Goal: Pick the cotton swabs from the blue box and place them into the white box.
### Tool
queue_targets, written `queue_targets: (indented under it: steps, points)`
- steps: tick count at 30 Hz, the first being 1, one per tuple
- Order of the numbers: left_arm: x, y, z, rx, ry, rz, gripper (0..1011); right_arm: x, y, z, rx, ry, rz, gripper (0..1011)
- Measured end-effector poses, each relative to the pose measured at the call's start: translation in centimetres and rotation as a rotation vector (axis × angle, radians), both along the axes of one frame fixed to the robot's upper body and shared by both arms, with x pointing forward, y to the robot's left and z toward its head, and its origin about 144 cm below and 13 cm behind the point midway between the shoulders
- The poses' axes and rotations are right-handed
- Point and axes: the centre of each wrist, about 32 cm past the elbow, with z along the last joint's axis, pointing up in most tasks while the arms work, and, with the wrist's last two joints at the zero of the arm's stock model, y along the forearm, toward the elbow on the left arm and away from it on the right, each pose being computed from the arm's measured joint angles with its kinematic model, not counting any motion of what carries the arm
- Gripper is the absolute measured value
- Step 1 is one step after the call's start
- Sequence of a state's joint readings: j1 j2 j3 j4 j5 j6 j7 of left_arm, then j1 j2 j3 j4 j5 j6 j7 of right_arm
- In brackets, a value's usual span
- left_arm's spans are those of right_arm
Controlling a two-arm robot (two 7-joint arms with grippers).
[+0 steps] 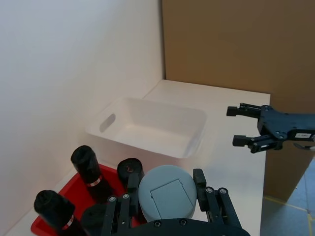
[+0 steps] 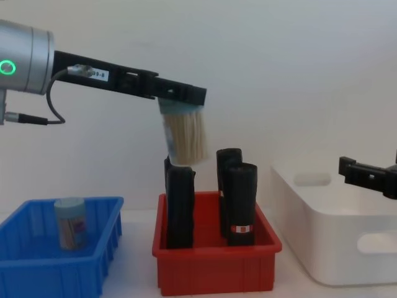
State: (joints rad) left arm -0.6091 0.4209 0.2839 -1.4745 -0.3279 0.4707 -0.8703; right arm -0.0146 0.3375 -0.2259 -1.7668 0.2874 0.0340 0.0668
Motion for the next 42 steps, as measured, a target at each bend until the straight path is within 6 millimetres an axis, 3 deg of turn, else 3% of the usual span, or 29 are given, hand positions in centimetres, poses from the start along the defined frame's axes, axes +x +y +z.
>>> queue_targets:
  steps: [19, 42]
  points:
    - [0.5, -0.9, 0.7, -0.001, 0.008, -0.098, 670, 0.2, 0.2, 0.3, -0.019, -0.002, 0.066, 1002]
    - [0.6, -1.1, 0.8, -0.001, 0.011, -0.121, 670, 2.5, 1.5, 2.8, -0.080, 0.016, 0.392, 1002]
